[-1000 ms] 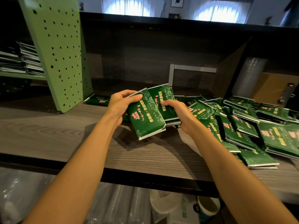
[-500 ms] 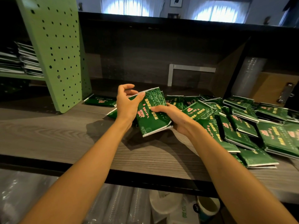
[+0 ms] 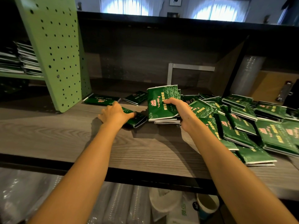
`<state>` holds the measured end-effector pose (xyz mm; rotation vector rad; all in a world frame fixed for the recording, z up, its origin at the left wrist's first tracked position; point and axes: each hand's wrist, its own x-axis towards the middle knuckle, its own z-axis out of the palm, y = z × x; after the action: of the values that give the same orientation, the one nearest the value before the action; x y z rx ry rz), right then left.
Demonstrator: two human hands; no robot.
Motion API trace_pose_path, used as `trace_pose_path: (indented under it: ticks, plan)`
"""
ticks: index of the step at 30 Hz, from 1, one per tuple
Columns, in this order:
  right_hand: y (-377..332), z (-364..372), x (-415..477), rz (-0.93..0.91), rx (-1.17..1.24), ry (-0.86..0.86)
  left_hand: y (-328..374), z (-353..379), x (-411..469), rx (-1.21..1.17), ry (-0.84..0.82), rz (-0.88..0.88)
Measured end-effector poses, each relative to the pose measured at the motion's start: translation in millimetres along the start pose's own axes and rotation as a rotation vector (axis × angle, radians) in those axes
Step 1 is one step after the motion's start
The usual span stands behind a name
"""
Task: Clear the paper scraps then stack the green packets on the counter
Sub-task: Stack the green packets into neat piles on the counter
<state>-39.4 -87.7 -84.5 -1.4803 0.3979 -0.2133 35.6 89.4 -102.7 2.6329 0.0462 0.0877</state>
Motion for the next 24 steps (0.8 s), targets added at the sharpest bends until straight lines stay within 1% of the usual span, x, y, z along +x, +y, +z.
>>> trace_pose_path:
  ticks: [3,5,10,12,14,16,21,23,24]
  plan:
    - [0,2,-1,0.002,-0.021,0.015,3,-1,1,-0.166,0.011,0.087]
    - [1,2,1,0.002,-0.019,0.018,7,-4,-3,-0.31,0.008,0.097]
    - [-1,2,-1,-0.013,-0.005,0.03,10,-9,-4,-0.701,0.082,-0.035]
    - [0,1,-1,-0.03,0.0,0.047,4,-7,2,-0.941,0.059,-0.068]
    - [1,0,1,-0.054,0.022,0.06,2,-7,4,-1.092,0.031,-0.085]
    - [1,0,2,-0.072,0.039,0.071,2,-8,5,-1.127,0.069,-0.064]
    - [4,2,6,-0.133,0.029,0.108,7,-9,6,-1.132,0.252,0.075]
    - [4,5,5,-0.155,0.0,0.107,10,-11,3,-1.177,0.248,0.131]
    - [4,6,5,-0.166,-0.013,0.106,13,-13,1,-1.212,0.218,0.163]
